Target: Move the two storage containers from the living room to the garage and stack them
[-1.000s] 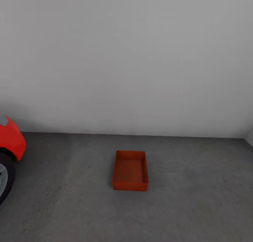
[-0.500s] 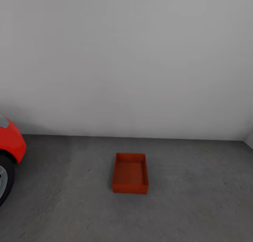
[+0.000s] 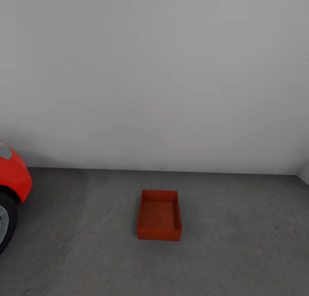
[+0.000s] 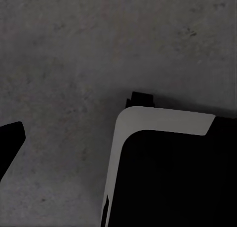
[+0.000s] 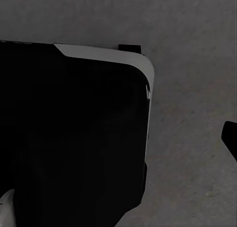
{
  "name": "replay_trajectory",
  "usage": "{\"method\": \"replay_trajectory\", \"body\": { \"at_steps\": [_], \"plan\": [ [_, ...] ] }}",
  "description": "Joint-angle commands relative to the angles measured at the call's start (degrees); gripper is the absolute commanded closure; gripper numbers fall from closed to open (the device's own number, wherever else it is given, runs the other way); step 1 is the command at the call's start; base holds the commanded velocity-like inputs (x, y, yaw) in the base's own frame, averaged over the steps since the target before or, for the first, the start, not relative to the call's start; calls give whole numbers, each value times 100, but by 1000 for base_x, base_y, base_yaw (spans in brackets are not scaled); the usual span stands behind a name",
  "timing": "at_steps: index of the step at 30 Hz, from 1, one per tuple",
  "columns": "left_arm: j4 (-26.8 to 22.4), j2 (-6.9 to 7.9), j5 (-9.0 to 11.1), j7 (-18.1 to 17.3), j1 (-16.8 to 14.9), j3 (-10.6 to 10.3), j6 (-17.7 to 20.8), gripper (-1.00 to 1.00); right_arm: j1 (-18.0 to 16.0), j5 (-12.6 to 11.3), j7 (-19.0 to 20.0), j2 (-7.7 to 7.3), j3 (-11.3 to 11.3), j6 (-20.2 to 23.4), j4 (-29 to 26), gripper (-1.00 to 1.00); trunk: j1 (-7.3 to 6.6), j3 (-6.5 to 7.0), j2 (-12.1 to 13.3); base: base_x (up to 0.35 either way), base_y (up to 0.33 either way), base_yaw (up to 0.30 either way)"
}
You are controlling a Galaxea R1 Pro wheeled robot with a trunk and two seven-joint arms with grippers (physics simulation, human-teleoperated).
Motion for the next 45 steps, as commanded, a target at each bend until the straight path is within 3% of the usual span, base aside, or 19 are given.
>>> {"method": "replay_trajectory", "body": {
  "at_steps": [1,45],
  "plan": [
    [4,0,47,10,-3,-49,-17,-100,-7,-61,36,0,32,-34,18,-100,0,4,-4,0,0,0],
    [4,0,47,10,-3,-49,-17,-100,-7,-61,36,7,29,-34,27,-100,0,405,-4,0,0,0]
  ]
}}
